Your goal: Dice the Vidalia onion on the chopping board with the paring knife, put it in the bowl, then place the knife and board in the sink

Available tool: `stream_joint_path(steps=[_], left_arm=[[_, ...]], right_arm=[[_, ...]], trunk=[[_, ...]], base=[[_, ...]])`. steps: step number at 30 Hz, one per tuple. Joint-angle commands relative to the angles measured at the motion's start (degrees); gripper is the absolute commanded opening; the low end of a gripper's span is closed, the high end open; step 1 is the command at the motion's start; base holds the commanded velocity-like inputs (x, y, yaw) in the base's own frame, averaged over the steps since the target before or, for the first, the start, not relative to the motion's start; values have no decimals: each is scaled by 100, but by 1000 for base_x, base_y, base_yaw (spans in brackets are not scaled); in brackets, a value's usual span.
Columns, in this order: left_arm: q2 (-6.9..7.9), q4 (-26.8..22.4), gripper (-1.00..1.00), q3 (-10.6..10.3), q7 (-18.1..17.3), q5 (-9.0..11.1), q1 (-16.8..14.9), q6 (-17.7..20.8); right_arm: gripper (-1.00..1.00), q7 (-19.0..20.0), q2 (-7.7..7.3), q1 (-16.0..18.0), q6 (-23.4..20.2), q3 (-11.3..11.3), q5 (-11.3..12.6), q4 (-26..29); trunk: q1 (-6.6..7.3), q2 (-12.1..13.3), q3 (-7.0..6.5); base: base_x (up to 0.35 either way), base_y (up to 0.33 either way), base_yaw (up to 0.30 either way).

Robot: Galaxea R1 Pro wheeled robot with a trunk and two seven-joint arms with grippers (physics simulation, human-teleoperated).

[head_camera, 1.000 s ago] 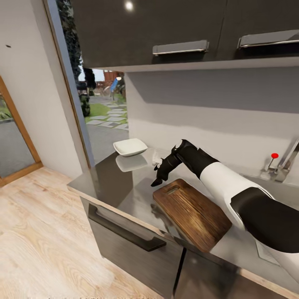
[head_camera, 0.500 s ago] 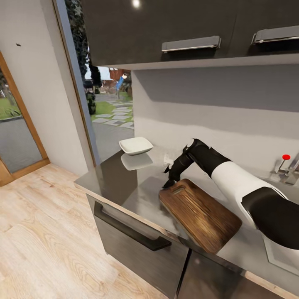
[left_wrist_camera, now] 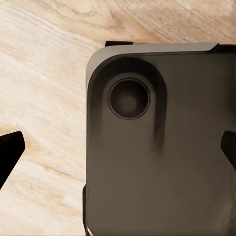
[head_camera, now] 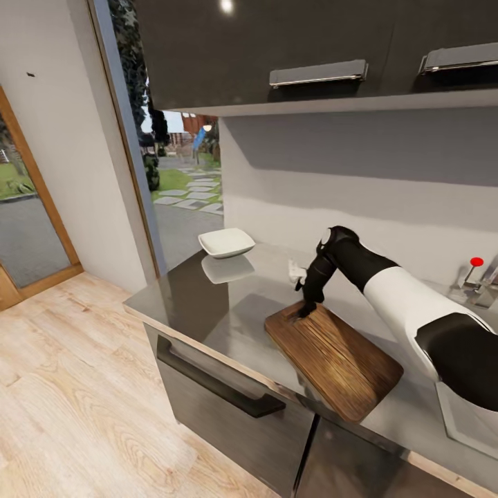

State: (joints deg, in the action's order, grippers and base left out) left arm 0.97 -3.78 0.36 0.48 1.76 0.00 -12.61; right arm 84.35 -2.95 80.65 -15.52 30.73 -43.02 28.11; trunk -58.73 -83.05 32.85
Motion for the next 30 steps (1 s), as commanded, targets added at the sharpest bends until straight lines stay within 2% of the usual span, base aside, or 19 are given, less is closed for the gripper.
stream_joint_path(steps=[1,3,10,20,30], left_arm=[[0,-2,100,-1,5,18,0,-13],[0,-1,100,-1,5,18,0,-13],[0,0,100,-1,5,18,0,-13],[5,0,100,5,5,16,0,-13],[16,0,100,8,5,18,0,-13]], right_arm=[[100,23,-8,3,-54,26,-10,14],[100,34,-31,3,-17,28,-60,19],[100,39,-64,3,172,24,-501,21],[100,36,-37,3,181,22,-540,75],[100,5,-13,3,181,29,-539,81]], trunk=[[0,-3,5],[0,-3,5],[0,-3,5],[0,-3,5],[0,-3,5]], base=[[0,0,0],[0,0,0],[0,0,0],[9,2,0],[135,101,0]])
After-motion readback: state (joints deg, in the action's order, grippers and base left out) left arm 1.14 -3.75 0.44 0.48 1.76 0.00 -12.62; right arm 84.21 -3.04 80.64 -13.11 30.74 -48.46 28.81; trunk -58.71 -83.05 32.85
